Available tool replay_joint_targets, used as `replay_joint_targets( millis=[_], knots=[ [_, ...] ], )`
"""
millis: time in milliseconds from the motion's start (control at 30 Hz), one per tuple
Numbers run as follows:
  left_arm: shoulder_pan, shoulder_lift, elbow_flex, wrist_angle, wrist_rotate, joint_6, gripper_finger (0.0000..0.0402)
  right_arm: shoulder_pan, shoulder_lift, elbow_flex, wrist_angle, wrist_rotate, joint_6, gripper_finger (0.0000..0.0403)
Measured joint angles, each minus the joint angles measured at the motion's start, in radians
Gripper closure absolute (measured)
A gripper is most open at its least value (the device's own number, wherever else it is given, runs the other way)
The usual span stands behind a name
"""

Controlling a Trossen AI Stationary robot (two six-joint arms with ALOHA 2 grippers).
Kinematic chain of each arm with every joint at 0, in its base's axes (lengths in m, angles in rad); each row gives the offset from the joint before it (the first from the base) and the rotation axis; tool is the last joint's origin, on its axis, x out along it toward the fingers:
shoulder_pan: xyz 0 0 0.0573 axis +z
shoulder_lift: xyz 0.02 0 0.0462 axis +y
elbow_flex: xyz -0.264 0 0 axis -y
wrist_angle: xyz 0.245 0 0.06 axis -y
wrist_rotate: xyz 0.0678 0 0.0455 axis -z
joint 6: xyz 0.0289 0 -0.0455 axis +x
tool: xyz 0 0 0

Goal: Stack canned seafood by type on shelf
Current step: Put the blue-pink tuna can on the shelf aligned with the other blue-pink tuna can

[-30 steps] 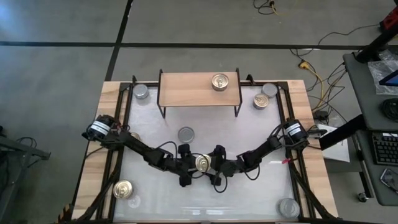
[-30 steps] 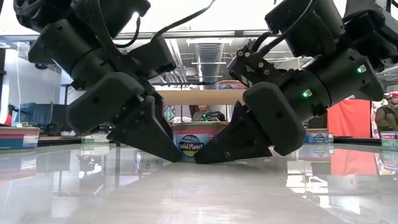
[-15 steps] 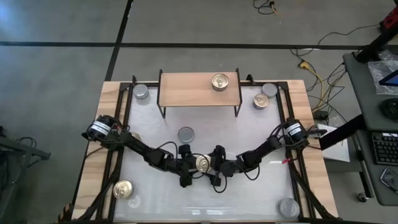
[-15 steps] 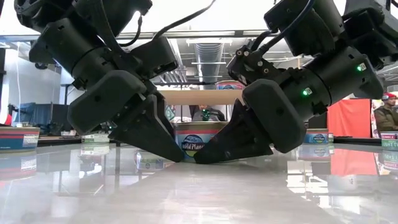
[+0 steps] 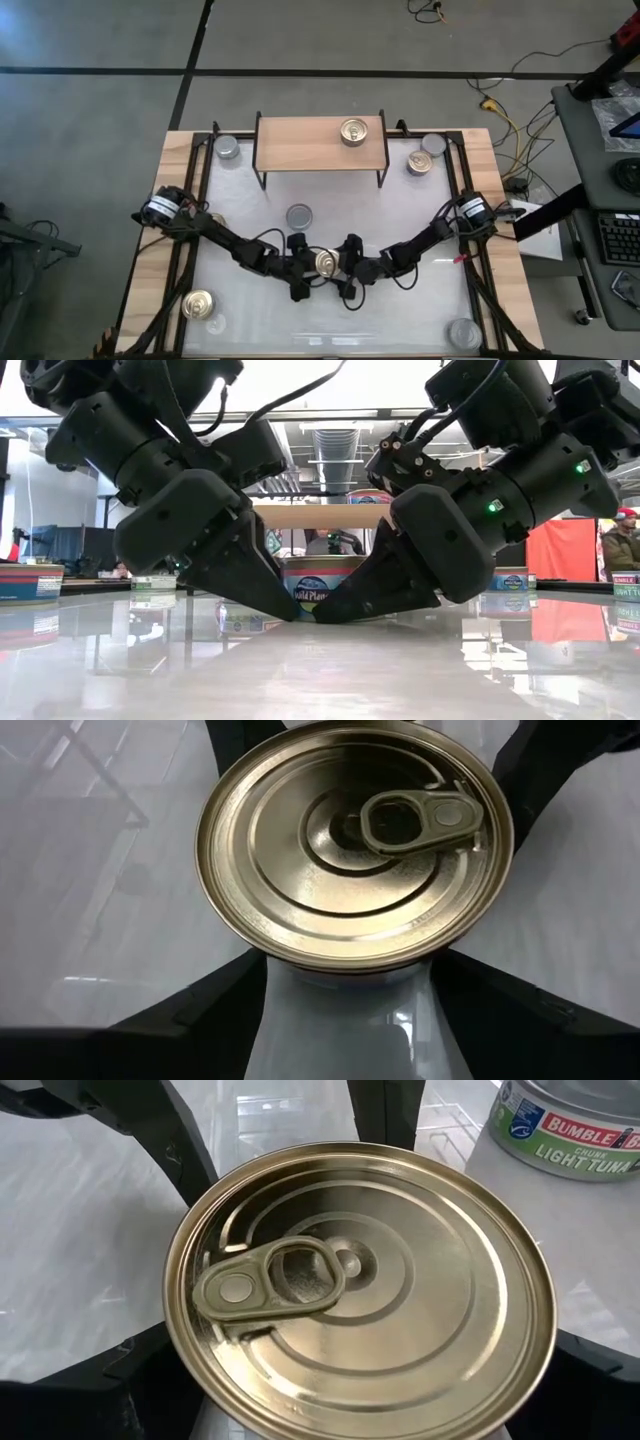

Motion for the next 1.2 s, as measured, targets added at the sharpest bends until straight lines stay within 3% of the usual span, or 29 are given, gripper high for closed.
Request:
replay_joint_targets(
  millis=[233, 400, 733, 800, 933, 1133, 1200],
  knots=[
    [-0.049, -0.024, -0.004, -0.026, -0.027, 0.005, 0.0109, 0.0, -0.034, 0.002, -0.044, -0.017, 0.039, 0.0022],
    [-0.117, -0.049, -0.035, -0.026, -0.076, -0.039, 0.0111, 0.002, -0.112, 0.002, -0.167, -0.025, 0.055, 0.0023],
    [-0.266, -0.126, -0.187, 0.07, -0.293, -0.184, 0.0112, -0.007, -0.392, 0.004, -0.421, -0.029, 0.07, 0.0023],
    [-0.27, -0.154, -0.207, 0.169, -0.289, -0.135, 0.0112, -0.028, -0.466, 0.019, -0.511, -0.01, 0.055, 0.0023],
    [-0.261, -0.252, -0.22, 0.418, -0.139, 0.125, 0.0112, -0.095, -0.584, 0.091, -0.721, 0.039, -0.006, 0.0023],
    [-0.135, -0.465, -0.21, 0.333, -0.084, 0.384, 0.0112, -0.26, -0.648, 0.223, -0.941, 0.04, -0.142, 0.0023],
    [-0.061, -0.519, -0.194, 0.278, 0.007, 0.408, 0.0112, -0.324, -0.646, 0.247, -0.966, 0.003, -0.202, 0.0023]
  ],
)
